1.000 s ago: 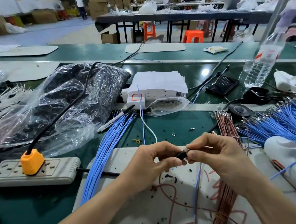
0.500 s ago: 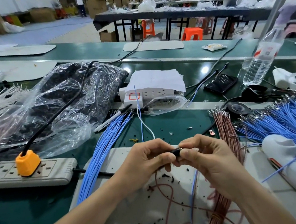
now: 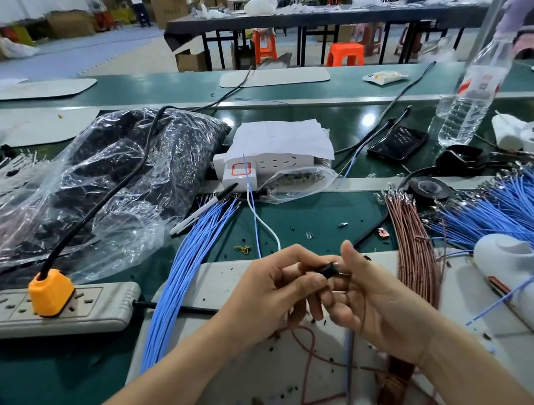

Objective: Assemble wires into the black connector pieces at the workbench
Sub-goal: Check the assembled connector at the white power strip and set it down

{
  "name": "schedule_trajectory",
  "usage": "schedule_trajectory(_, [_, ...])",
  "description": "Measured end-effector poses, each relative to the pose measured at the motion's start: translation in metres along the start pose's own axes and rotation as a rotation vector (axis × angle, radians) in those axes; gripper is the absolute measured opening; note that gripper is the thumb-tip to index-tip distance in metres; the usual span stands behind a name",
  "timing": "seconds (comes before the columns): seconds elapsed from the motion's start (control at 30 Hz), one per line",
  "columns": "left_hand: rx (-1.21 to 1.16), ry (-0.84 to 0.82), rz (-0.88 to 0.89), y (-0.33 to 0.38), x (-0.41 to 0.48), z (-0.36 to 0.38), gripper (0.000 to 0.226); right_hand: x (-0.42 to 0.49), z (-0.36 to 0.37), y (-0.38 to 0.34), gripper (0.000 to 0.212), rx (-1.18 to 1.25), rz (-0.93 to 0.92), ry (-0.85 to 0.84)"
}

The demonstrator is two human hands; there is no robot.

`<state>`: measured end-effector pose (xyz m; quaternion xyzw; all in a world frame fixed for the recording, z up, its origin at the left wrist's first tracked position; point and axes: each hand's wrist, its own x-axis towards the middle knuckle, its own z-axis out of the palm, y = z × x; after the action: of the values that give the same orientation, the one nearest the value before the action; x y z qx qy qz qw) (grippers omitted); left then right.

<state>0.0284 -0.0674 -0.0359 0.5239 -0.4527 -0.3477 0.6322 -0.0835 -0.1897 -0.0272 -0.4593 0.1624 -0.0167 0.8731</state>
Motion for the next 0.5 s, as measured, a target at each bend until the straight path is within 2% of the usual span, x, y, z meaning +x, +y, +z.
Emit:
schedule_trajectory(0.07, [0.002, -0.011, -0.004, 0.0, 0.0, 0.0, 0.013, 0.0, -0.002, 0.002, 0.094, 0.051, -0.009, -0.01])
schedule_trajectory(0.17, [0.025, -0.019, 0.0, 0.0, -0.002, 0.0, 0.023, -0.001, -0.003, -0.001, 0.074, 0.023, -0.026, -0.057])
schedule_trajectory(0.3, [0.083, 0.034, 0.018, 0.0, 0.0, 0.0, 0.023, -0.004, 0.0, -0.003, 0.067, -0.013, -0.09, -0.051])
schedule_trajectory(0.4, [0.079, 0.093, 0.044, 0.003, 0.0, -0.004, 0.042, -0.009, 0.002, -0.012, 0.056, 0.044, -0.246, -0.084])
schedule_trajectory(0.5, [0.201, 0.147, 0.062, 0.012, -0.001, -0.006, 0.04, -0.018, -0.016, -0.039, 0.031, 0.257, -0.479, 0.042])
